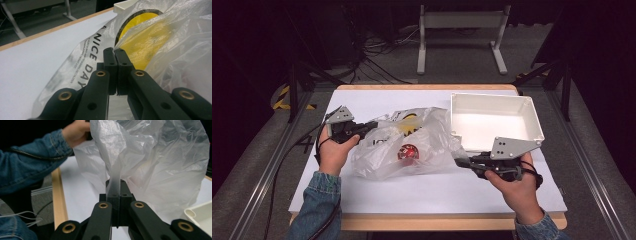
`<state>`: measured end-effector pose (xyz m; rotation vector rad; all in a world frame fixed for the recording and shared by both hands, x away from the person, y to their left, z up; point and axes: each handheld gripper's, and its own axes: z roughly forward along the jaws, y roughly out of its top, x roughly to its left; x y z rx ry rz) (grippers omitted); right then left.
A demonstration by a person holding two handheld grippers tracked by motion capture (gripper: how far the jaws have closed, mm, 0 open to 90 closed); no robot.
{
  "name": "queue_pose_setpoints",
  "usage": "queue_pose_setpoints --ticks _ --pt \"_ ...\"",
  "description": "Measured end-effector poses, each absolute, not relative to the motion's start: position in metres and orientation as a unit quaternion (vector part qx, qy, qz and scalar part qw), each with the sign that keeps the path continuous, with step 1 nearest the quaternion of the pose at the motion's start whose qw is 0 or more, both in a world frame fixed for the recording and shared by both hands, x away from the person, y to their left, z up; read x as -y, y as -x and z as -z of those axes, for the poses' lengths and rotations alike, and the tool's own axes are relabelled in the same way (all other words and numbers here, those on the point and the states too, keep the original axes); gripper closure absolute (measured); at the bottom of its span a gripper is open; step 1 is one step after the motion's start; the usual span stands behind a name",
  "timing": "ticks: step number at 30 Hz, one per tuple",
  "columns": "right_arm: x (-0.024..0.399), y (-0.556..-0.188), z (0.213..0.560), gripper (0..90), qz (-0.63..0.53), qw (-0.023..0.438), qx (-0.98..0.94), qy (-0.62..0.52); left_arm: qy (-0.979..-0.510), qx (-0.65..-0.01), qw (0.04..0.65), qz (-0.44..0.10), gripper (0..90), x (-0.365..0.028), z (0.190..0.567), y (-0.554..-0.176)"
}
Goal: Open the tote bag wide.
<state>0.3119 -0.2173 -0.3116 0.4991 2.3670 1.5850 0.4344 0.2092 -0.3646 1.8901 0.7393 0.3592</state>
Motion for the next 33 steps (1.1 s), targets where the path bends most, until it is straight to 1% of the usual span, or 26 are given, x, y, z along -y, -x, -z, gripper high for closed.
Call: queue_pose_setpoints --ticks 2,6,8,13,16,26,33 --pt "0.219 -0.312 0.309 89.9 -0.55 0.127 -0.807 -0.174 -0.786 -0.305 0.516 -0.152 88.9 -0.208 0.364 -0.434" --pt "0.219 -0.32 0.313 89.7 -0.54 0.151 -0.805 -0.197 -0.79 -0.311 0.507 -0.148 88.9 -0.207 0.371 -0.439" --pt "0.218 -0.325 0.317 89.6 -0.527 0.165 -0.807 -0.21 -0.791 -0.32 0.501 -0.143 88.9 -0.206 0.377 -0.442" --pt "0.217 -0.342 0.333 89.6 -0.5 0.18 -0.812 -0.241 -0.794 -0.332 0.491 -0.137 88.9 -0.206 0.391 -0.451" --pt "0.218 -0.352 0.348 89.6 -0.486 0.176 -0.816 -0.26 -0.797 -0.336 0.484 -0.133 88.9 -0.205 0.398 -0.455" --pt "0.223 -0.365 0.374 89.7 -0.447 0.176 -0.825 -0.299 -0.797 -0.356 0.472 -0.124 88.8 -0.207 0.414 -0.462" --pt "0.227 -0.369 0.397 89.7 -0.405 0.154 -0.84 -0.328 -0.797 -0.375 0.456 -0.124 88.9 -0.214 0.423 -0.465"
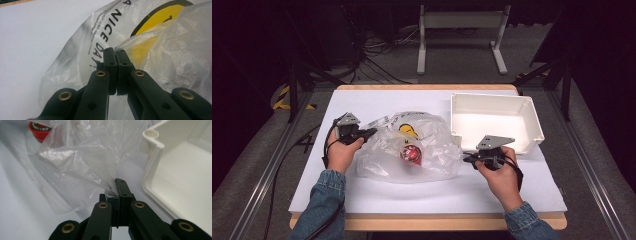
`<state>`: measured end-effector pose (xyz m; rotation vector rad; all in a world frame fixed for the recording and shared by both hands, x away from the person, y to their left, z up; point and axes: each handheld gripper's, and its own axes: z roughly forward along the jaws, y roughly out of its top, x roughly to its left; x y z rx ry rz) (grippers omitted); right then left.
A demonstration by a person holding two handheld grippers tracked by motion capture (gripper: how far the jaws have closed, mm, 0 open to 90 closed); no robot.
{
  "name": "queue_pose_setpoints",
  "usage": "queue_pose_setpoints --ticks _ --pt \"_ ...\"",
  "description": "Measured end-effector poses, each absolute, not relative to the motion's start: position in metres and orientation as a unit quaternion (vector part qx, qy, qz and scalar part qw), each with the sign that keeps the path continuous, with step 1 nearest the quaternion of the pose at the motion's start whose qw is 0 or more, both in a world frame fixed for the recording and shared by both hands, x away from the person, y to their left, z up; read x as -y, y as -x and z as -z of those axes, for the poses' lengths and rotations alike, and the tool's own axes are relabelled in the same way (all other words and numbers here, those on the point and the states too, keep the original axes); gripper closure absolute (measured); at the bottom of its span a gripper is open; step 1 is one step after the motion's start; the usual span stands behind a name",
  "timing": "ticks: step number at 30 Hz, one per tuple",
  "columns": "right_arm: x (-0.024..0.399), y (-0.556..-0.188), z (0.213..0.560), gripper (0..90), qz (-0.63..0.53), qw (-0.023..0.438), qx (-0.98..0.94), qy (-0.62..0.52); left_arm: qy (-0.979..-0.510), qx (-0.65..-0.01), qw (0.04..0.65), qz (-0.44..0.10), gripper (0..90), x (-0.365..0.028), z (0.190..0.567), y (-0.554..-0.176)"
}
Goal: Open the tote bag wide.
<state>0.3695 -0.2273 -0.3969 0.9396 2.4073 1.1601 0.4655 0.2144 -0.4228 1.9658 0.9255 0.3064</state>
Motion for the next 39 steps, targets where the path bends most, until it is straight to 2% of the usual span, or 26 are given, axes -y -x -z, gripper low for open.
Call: queue_pose_setpoints --ticks 14,19,23,26,27,28,30,31,35,38,39 --pt "0.23 -0.374 0.422 89.8 -0.344 0.129 -0.855 -0.366 -0.816 -0.378 0.42 -0.119 89.0 -0.21 0.433 -0.468" --pt "0.227 -0.372 0.431 89.8 -0.31 0.1 -0.873 -0.362 -0.835 -0.376 0.389 -0.103 89.3 -0.209 0.438 -0.467" --pt "0.225 -0.368 0.429 89.8 -0.309 0.092 -0.879 -0.353 -0.837 -0.375 0.386 -0.092 89.2 -0.212 0.44 -0.465" --pt "0.224 -0.365 0.425 85.8 -0.316 0.086 -0.882 -0.34 -0.838 -0.376 0.385 -0.088 88.6 -0.213 0.44 -0.463" --pt "0.224 -0.364 0.423 81.9 -0.319 0.084 -0.882 -0.338 -0.838 -0.376 0.387 -0.085 88.6 -0.213 0.44 -0.463" --pt "0.225 -0.362 0.418 66.3 -0.333 0.081 -0.879 -0.332 -0.836 -0.377 0.389 -0.082 88.1 -0.215 0.44 -0.461" --pt "0.224 -0.359 0.414 48.6 -0.35 0.078 -0.877 -0.32 -0.835 -0.377 0.394 -0.079 85.9 -0.217 0.44 -0.461" --pt "0.224 -0.358 0.412 43.7 -0.356 0.079 -0.876 -0.316 -0.834 -0.376 0.396 -0.076 84.7 -0.218 0.44 -0.46" --pt "0.226 -0.353 0.4 29.9 -0.377 0.081 -0.875 -0.292 -0.828 -0.377 0.408 -0.075 77.2 -0.22 0.435 -0.455" --pt "0.228 -0.349 0.392 22.5 -0.393 0.086 -0.874 -0.271 -0.823 -0.375 0.42 -0.075 75.9 -0.224 0.429 -0.451" --pt "0.228 -0.349 0.392 22.5 -0.393 0.086 -0.874 -0.271 -0.823 -0.375 0.42 -0.075 72.7 -0.224 0.429 -0.451"
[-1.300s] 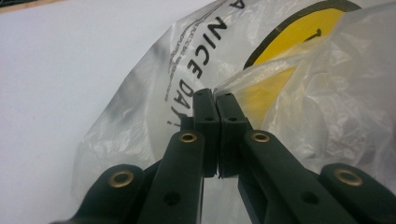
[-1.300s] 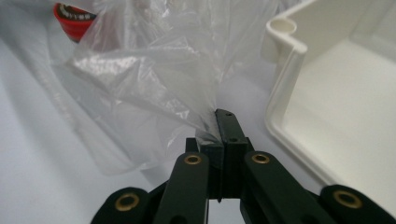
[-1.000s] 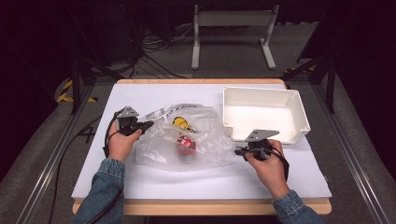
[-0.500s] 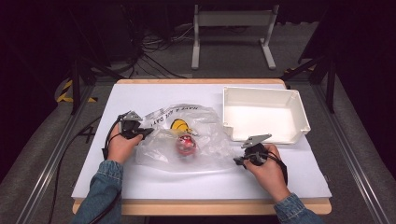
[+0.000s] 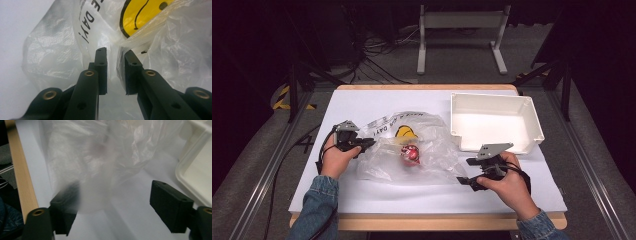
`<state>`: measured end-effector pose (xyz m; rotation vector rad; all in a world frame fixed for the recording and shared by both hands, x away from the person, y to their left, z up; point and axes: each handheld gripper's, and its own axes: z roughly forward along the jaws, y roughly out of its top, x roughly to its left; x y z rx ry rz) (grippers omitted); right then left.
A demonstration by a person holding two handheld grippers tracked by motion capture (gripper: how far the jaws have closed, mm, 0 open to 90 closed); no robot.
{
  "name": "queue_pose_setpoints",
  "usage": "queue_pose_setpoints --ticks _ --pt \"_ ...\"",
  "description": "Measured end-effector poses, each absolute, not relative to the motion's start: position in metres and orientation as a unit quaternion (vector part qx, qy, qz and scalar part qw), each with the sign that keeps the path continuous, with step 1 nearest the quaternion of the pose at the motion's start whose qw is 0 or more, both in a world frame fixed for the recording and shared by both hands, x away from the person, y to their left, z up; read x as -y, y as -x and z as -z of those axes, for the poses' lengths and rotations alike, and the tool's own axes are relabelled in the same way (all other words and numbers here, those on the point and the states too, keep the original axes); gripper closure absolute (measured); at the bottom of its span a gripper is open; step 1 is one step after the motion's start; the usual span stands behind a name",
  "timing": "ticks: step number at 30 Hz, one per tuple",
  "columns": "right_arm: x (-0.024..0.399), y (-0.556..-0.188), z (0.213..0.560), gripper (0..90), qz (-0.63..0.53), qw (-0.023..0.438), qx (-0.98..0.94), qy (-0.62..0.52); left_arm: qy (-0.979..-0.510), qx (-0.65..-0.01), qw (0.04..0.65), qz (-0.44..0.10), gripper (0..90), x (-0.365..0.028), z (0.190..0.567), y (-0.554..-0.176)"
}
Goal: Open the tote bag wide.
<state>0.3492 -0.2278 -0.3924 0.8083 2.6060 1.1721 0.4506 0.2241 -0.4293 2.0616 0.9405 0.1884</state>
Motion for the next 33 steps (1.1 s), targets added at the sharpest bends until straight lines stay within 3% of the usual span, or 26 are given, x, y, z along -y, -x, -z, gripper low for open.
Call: queue_pose_setpoints --ticks 5,9,12,16,19,21,24,29,33 --pt "0.231 -0.344 0.376 17.6 -0.419 0.087 -0.874 -0.231 -0.812 -0.378 0.438 -0.079 67.0 -0.231 0.419 -0.443" --pt "0.23 -0.34 0.362 16.6 -0.436 0.089 -0.872 -0.203 -0.803 -0.381 0.451 -0.08 56.4 -0.232 0.415 -0.441" --pt "0.225 -0.338 0.353 17.5 -0.451 0.1 -0.866 -0.189 -0.794 -0.383 0.464 -0.086 41.3 -0.233 0.41 -0.439" --pt "0.212 -0.341 0.347 30.6 -0.473 0.106 -0.857 -0.174 -0.785 -0.378 0.481 -0.093 29.6 -0.234 0.399 -0.434" --pt "0.199 -0.344 0.343 46.8 -0.47 0.096 -0.863 -0.162 -0.779 -0.37 0.497 -0.097 28.1 -0.235 0.389 -0.428" --pt "0.191 -0.346 0.341 51.8 -0.473 0.095 -0.861 -0.158 -0.775 -0.361 0.507 -0.106 28.1 -0.235 0.381 -0.424" --pt "0.178 -0.349 0.338 58.2 -0.484 0.096 -0.857 -0.151 -0.766 -0.354 0.523 -0.115 31.2 -0.234 0.371 -0.417" --pt "0.157 -0.355 0.337 77.9 -0.49 0.09 -0.855 -0.143 -0.77 -0.316 0.544 -0.105 42.5 -0.223 0.353 -0.403" --pt "0.138 -0.362 0.341 83.1 -0.485 0.08 -0.859 -0.143 -0.795 -0.271 0.536 -0.086 76.5 -0.207 0.344 -0.392"
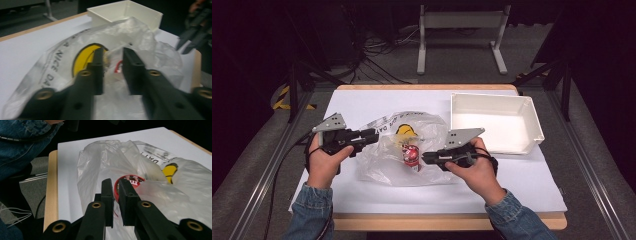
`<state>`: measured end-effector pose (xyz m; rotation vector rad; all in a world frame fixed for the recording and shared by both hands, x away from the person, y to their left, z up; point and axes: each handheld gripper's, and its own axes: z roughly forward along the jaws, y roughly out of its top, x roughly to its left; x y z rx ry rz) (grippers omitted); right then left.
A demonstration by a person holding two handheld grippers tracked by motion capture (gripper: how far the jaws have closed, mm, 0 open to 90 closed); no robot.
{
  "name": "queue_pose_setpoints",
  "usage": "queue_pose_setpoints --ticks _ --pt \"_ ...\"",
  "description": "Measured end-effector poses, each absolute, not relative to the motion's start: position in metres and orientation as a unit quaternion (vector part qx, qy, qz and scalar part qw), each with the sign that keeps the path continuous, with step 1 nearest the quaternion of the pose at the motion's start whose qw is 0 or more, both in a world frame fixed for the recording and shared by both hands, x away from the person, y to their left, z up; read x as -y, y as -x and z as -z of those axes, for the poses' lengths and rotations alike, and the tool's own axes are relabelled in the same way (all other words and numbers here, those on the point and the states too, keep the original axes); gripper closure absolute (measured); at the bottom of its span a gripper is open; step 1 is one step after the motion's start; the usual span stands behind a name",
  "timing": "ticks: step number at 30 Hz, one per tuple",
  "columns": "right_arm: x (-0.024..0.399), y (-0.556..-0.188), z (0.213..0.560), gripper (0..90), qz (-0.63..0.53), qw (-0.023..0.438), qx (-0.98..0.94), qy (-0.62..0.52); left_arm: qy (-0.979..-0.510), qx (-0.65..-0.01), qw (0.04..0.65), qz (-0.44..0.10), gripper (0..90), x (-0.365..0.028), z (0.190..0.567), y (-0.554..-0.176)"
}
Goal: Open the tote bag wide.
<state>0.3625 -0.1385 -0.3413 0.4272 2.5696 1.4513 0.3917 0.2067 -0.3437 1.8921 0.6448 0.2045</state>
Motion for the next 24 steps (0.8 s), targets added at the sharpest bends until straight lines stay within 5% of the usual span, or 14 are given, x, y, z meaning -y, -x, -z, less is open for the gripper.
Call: queue_pose_setpoints --ticks 6,24 --pt "0.116 -0.371 0.349 83.4 -0.479 0.075 -0.862 -0.148 -0.82 -0.222 0.525 -0.056 89.8 -0.183 0.343 -0.383" --pt "0.128 -0.419 0.381 80.2 -0.435 0.11 -0.858 -0.249 -0.884 -0.285 0.368 0.037 90.0 -0.178 0.388 -0.397"
